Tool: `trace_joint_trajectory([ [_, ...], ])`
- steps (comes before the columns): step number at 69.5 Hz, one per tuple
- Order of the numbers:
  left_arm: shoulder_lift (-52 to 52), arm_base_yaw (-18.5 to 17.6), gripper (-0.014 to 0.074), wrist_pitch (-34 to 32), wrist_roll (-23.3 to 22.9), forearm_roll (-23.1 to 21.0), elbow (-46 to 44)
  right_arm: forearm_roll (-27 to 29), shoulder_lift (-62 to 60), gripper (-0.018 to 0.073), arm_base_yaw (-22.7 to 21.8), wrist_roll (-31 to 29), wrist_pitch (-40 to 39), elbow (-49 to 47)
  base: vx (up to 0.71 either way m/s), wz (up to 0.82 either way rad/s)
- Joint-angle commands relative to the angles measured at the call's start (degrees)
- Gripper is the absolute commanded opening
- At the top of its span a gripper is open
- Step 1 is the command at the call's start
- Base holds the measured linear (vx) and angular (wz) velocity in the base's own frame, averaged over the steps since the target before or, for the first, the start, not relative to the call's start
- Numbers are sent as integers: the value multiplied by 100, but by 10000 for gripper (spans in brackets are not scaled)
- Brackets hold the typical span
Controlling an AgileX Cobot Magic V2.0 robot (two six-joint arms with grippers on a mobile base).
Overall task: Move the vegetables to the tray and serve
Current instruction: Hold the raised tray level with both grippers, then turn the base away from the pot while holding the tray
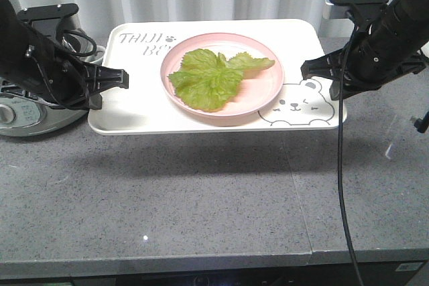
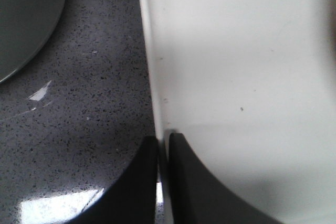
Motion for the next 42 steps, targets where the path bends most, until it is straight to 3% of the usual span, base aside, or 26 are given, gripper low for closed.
trace_joint_trajectory([
  [1, -283, -130, -8, -427, 111, -267, -178, 223, -293, -4, 58, -118, -349, -175, 0, -1],
  [42, -283, -130, -8, -427, 111, -267, -178, 223, -293, -4, 58, -118, -344, -175, -2, -12],
])
